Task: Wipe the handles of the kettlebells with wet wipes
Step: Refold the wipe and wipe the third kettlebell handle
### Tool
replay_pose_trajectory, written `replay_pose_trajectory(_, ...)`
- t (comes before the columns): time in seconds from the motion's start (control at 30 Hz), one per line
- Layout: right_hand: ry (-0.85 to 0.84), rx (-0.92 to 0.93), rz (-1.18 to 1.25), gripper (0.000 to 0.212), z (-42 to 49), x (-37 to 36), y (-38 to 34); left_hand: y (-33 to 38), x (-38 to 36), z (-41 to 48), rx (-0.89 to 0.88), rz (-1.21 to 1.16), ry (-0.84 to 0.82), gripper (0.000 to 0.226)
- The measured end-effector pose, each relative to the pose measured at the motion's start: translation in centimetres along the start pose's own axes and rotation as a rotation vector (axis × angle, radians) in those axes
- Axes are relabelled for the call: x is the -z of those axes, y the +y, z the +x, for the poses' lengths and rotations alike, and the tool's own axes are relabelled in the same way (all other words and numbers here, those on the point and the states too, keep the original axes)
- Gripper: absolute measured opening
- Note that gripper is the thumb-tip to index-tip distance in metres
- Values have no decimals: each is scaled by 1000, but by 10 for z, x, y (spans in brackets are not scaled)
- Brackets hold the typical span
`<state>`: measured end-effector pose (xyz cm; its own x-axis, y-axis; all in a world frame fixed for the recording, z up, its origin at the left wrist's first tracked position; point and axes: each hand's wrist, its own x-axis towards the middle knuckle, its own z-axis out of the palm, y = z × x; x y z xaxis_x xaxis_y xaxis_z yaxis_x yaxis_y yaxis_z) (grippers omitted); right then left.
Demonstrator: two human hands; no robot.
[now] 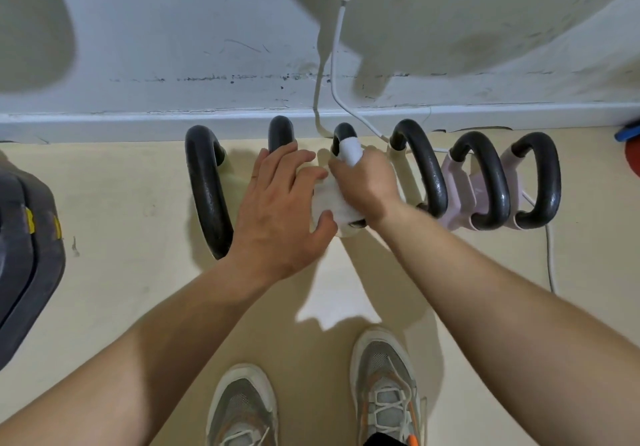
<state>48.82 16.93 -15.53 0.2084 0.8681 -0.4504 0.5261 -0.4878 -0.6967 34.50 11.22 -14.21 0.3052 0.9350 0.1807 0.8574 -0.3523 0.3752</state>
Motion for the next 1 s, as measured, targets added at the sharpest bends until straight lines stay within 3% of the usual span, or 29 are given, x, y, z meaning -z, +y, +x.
replay_pose_trajectory(0.1,-242,-293,331,37,30,8,-21,2,-1,0,2,-12,21,48)
replay_pose_trajectory(0.17,-300,-332,471,42,35,8,-25,3,-2,1,-8,-36,40,47)
replay_pose_trajectory(0.23,-184,-245,353,47,36,4,-18,3,-1,0,-8,-47,46,46)
replay_pose_trajectory(0.33,26,67,80,32,15,-3,1,0,0,-2,-4,-55,37,45)
replay_pose_trajectory(0.4,119,168,38,26,-9,-11,20,-1,0,-2,-3,-56,28,43)
replay_pose_trajectory(0.67,199,246,265,15,-36,-32,65,1,-5,-7,-61,-32,125,32)
replay_pose_trajectory(0.8,95,232,512,15,-35,-35,68,23,-4,-24,-73,-287,288,23)
replay_pose_trajectory(0.87,62,236,471,13,-34,-35,75,46,-4,-40,82,-522,237,21)
replay_pose_trajectory(1.0,185,373,-140,35,-26,-33,105,70,-14,-44,808,-1015,-215,14)
